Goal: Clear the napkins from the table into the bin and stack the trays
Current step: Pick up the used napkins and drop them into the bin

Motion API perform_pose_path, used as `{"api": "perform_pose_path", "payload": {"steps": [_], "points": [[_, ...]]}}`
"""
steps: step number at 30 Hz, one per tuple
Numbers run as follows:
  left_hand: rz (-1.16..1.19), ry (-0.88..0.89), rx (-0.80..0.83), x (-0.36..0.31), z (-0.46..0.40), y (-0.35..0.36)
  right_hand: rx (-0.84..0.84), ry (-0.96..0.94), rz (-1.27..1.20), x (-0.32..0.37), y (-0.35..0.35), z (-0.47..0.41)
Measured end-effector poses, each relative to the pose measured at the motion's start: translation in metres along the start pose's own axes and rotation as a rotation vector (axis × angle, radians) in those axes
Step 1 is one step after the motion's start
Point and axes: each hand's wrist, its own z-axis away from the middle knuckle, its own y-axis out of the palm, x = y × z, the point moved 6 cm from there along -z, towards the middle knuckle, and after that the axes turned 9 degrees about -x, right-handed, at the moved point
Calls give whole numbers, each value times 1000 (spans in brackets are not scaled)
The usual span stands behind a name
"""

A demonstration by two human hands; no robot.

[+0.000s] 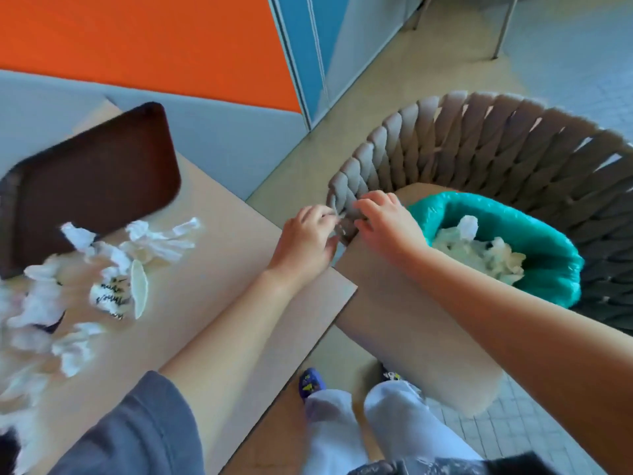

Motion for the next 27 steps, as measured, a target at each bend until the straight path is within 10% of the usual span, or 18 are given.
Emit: {"api": "perform_pose_path", "payload": {"steps": [27], "points": [[-159, -511, -225, 298, 142, -135, 338, -333, 66, 297, 210, -57]]}}
